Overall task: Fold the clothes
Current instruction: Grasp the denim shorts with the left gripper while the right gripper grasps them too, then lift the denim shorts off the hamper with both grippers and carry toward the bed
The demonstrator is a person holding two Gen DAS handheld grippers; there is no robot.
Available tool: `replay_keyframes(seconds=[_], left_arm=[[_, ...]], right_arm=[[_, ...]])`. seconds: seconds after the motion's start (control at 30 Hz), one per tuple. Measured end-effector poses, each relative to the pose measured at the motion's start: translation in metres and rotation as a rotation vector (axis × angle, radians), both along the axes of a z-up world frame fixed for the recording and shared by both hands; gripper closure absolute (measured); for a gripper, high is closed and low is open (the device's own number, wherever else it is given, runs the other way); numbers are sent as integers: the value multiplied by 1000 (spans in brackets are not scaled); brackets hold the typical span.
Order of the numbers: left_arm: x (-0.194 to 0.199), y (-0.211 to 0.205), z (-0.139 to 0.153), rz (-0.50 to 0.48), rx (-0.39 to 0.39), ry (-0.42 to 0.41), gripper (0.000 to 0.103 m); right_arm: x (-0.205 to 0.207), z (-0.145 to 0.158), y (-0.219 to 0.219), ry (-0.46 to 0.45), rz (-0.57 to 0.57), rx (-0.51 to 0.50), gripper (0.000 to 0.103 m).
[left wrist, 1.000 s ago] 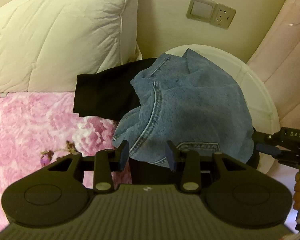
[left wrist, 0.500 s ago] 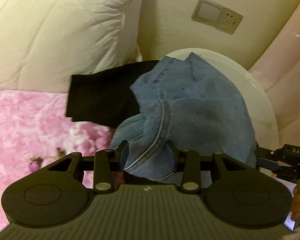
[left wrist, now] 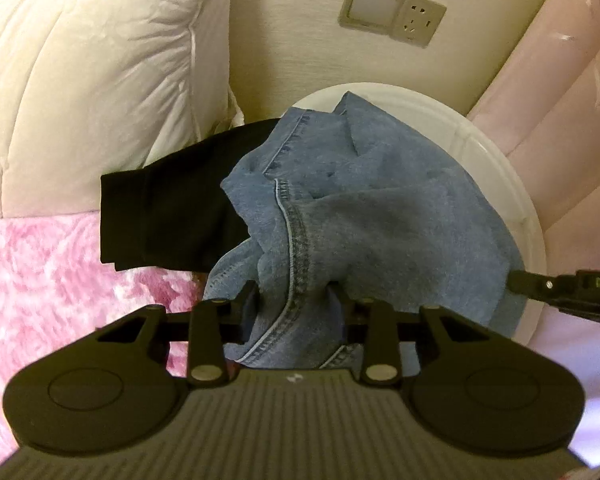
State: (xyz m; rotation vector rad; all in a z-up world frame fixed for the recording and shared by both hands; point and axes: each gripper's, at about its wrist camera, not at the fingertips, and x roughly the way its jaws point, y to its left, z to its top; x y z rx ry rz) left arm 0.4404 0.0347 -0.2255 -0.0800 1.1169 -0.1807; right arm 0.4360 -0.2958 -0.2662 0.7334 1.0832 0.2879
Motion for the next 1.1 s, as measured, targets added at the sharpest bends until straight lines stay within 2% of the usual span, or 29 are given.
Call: replay_keyframes(seconds=[0.13,0.2,0.33,0.43,0.5,0.6,0.7,0.73,0.8,0.9,0.97,1.0,1.1], left_arm=[[3,-1,-3,-1,-1,4,72],[5,-2,-3,-9,5,5,72],[9,-3,-5,-24,13,7,72],[11,-8,-4,-45,31,4,79],[11,-9,-1,-50,35,8,80],[13,-7,1,-42,26,22,79],[21,-5,-2,-15,-5,47,79],[24,-6,-3,-13,-10,50,79],[27,-10,-6,-23,-13,43,79],[26,-15,-8,-26,-17,23,85],[24,-16,-4,-21,-22,8,91],[22,-15,-1,-20,-27,-3,92],[19,-11,17,-12,-51,-43,93]], right_arm=[[-1,-8,-3,30,-6,-8,94],[0,-13,-3,50,-18,-5,89],[0,-19,3,63,-19,-9,89],[1,-25,5,89,-17,18,89],[0,-19,9,69,10,-13,94],[-2,-8,12,38,45,-55,94],[-4,-7,6,47,24,-40,93],[-4,-8,3,53,8,-32,88],[-1,-14,1,76,-21,-18,86],[2,-20,5,82,-29,17,86],[2,-19,10,64,-19,45,87],[3,-14,11,48,-13,49,95],[3,7,9,-21,-17,100,97]])
